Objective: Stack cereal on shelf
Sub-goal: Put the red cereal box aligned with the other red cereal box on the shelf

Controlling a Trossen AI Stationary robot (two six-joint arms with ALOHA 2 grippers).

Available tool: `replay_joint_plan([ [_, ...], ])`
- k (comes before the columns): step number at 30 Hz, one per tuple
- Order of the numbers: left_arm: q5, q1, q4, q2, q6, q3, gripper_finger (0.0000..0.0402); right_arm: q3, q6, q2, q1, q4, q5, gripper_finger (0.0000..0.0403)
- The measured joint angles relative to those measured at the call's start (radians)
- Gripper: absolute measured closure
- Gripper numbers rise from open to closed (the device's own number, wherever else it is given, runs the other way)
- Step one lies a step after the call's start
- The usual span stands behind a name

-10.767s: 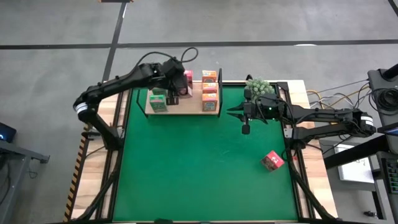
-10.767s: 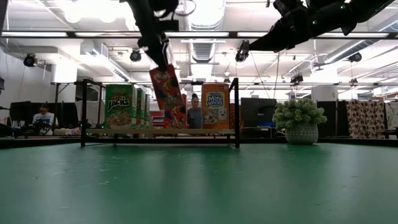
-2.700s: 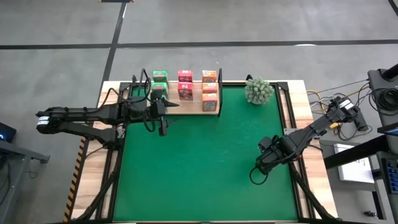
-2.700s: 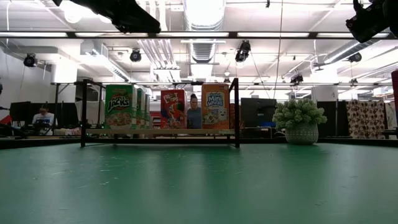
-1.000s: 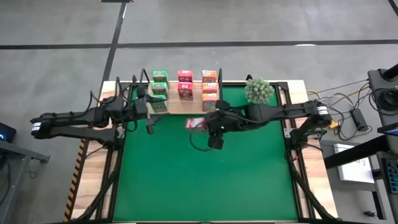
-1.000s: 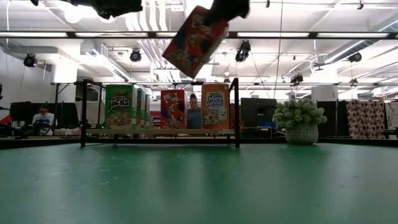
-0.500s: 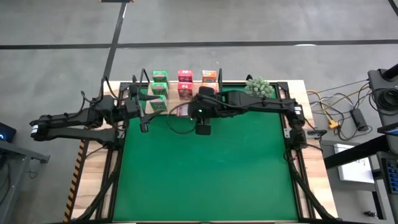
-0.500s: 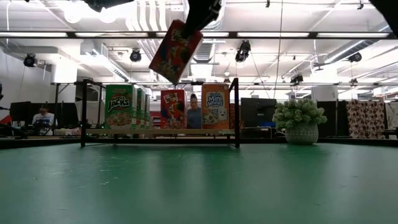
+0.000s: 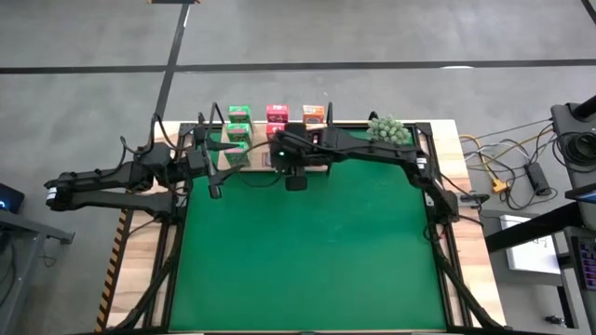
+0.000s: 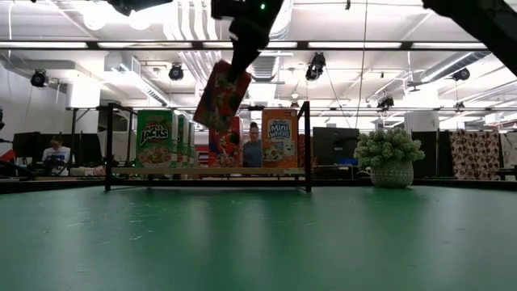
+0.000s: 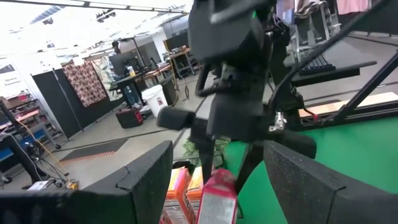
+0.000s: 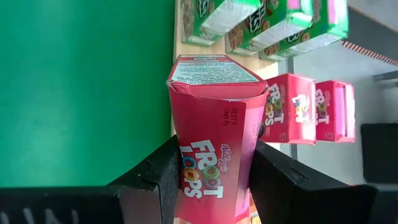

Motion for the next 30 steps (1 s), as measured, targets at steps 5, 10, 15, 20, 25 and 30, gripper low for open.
replay_joint_plan([
  [5,0.0,0.0,-0.002,0.0,0.0,0.0,0.0166,-0.001,-0.015,0.032,-0.032,-0.001,0.0,0.0255],
  [10,0.0,0.0,-0.002,0.001,0.003,0.0,0.0166,-0.013,-0.021,0.047,-0.048,0.012,-0.002,0.0255],
  [15,0.0,0.0,-0.002,0.002,0.015,0.0,0.0166,-0.025,-0.022,0.053,-0.057,0.037,-0.024,0.0255],
  [20,0.0,0.0,-0.001,0.002,0.015,0.0,0.0166,-0.032,-0.025,0.062,-0.06,0.06,-0.024,0.0255],
  [25,0.0,0.0,-0.001,0.003,0.017,0.0,0.0166,-0.034,-0.028,0.08,-0.067,0.063,-0.026,0.0255],
  [30,0.0,0.0,-0.001,0.003,0.018,0.0,0.0166,-0.037,-0.033,0.08,-0.069,0.065,-0.024,0.0255],
])
